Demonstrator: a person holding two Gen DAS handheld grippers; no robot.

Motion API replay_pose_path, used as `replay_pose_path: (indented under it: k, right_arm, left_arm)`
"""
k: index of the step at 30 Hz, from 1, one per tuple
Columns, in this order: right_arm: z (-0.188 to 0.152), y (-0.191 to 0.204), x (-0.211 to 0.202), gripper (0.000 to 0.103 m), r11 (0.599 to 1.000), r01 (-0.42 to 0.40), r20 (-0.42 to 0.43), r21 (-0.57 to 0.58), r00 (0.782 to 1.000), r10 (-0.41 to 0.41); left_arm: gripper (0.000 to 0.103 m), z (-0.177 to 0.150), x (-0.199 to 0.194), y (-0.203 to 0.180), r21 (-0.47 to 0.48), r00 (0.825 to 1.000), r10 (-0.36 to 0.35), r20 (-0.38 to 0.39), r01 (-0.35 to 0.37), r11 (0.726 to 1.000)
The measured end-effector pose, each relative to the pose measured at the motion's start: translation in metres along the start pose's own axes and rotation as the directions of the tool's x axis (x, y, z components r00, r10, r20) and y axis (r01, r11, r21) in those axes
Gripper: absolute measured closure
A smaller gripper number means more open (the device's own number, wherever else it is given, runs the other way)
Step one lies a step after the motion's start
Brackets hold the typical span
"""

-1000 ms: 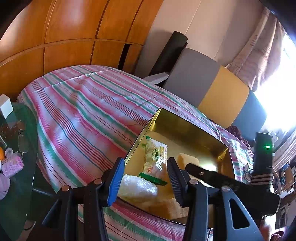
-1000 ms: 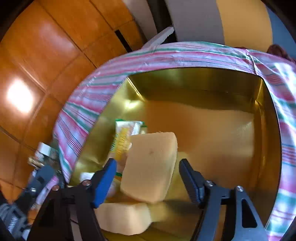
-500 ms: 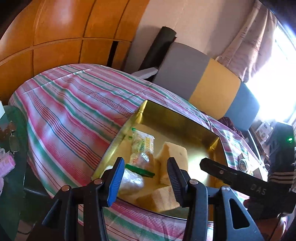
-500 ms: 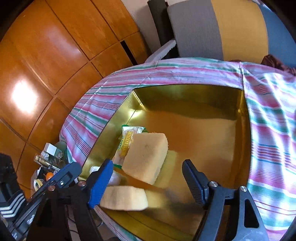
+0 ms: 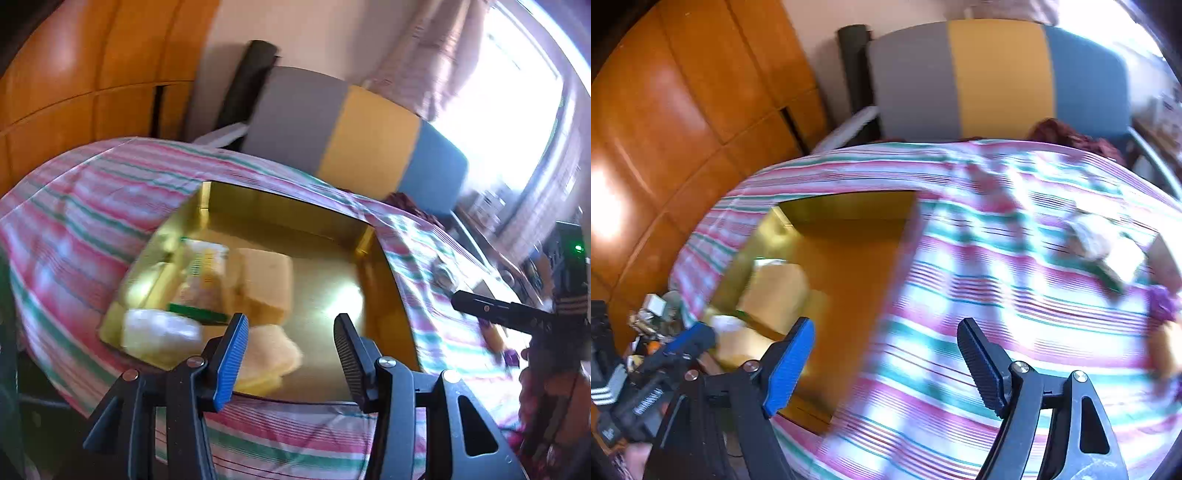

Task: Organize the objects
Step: 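Move both grippers away from the tray back toward the remaining items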

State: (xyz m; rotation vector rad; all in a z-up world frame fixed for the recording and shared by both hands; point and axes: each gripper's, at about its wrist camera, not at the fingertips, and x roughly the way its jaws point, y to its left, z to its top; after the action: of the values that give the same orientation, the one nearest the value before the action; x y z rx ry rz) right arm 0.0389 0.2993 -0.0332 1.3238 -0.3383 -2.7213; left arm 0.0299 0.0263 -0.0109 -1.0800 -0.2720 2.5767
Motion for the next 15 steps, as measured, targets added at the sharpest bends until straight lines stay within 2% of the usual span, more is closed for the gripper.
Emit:
replay_pose_path:
  k: [4, 8, 10, 15]
  right_arm:
    - [-0.017, -0.054, -0.014, 0.022, 0.995, 0.094, -0.02, 0.033, 0.995, -0.094]
    - [-0.034, -0.108, -0.029, 0.022, 0.979, 0.181, -0.037, 0.09, 0.983, -0.178]
    - [-0.037, -0.135, -0.036, 0.022, 0.966, 0.236, -0.032, 0.109, 0.972, -0.233]
    - [-0.026, -0.207, -0.047, 0.016, 0.914, 0.37, -0.001, 0.168, 0.927, -0.375]
  left_arm:
    - [0.054, -0.008, -0.001, -0.027, 0.089, 0.997, -0.07, -0.023, 0.072, 0.993]
    - [0.054, -0.018, -0.001, -0.052, 0.138, 0.991, -0.12, -0.052, 0.126, 0.982]
    - [0.054, -0.022, 0.003, -0.064, 0.153, 0.986, -0.148, -0.076, 0.158, 0.976]
    - [0.054, -0.029, 0.011, -0.098, 0.21, 0.973, -0.183, -0.143, 0.21, 0.955]
